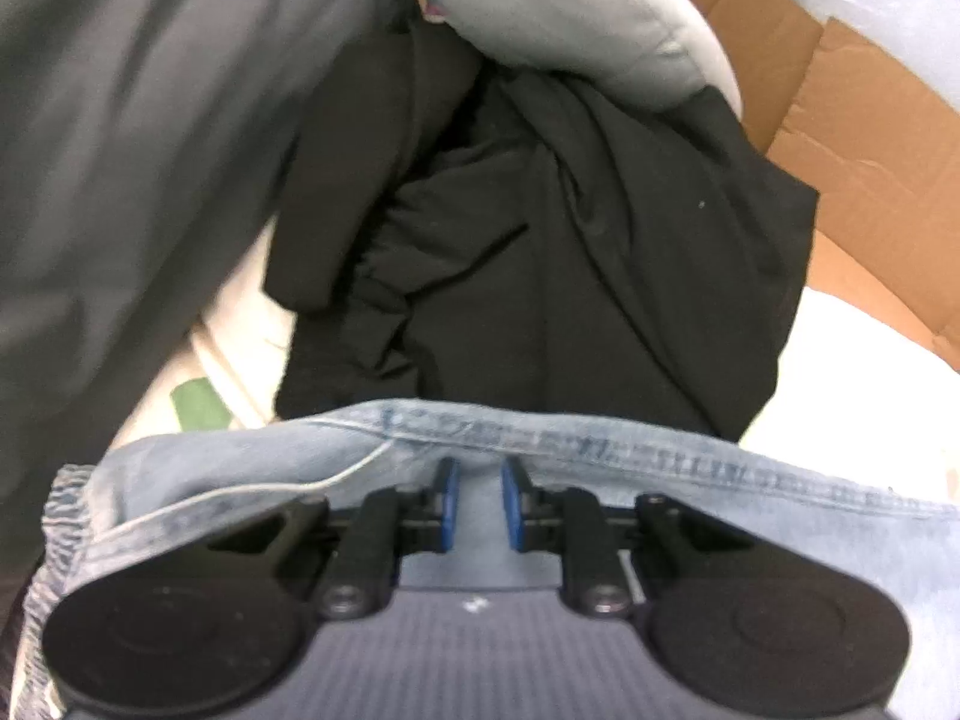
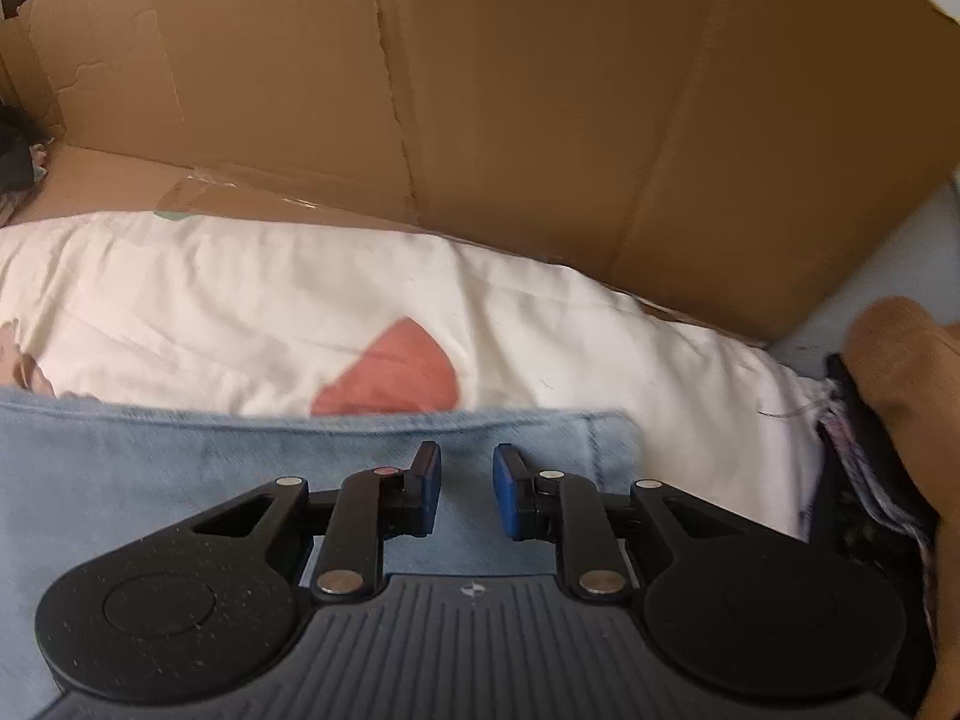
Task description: Fold clothes
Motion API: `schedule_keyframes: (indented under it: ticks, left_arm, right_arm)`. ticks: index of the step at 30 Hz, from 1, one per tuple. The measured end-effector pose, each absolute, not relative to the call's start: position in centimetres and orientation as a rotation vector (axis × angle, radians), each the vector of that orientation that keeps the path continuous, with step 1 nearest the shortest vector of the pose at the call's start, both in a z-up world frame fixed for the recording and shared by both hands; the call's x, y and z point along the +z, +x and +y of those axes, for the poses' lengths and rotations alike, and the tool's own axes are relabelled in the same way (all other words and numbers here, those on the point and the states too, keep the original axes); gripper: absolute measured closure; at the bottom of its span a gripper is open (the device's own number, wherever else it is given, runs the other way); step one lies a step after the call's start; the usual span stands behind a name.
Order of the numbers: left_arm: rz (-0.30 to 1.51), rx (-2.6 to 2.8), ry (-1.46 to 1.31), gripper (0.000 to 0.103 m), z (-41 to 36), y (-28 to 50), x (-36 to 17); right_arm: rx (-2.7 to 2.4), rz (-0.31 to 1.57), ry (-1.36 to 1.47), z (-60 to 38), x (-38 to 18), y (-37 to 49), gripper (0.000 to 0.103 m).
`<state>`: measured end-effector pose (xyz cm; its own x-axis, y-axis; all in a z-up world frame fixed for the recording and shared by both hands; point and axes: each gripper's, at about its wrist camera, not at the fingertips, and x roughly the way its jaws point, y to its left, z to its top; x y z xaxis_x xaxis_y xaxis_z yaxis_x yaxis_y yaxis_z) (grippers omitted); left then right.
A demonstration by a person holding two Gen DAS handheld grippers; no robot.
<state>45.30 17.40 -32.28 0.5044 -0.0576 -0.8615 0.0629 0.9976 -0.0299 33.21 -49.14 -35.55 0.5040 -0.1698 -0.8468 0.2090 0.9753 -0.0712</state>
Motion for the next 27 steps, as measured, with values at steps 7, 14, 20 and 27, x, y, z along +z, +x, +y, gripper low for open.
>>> schedule_keyframes:
  ticks: [7, 14, 20, 27]
  left_arm:
    - [0.988, 0.008, -0.038, 0.085, 22.0, 43.4, -31.5]
    - [1.015, 0.072, -0.121, 0.085, 24.5, 44.5, -33.4]
    - [1.062, 0.113, -0.151, 0.087, 24.3, 46.1, -35.4]
    - [1.098, 0.075, -0.153, 0.088, 24.9, 46.1, -34.4]
  right_arm:
    - [-0.278, 0.985, 0.078, -50.9, -36.0, 33.0, 0.078]
    - [-0.231, 1.024, 0.012, -49.5, -36.9, 34.2, 0.077]
    - [-0.227, 1.067, -0.014, -49.5, -37.4, 35.2, 0.078]
    - [-0.235, 1.107, -0.01, -49.6, -37.3, 36.0, 0.078]
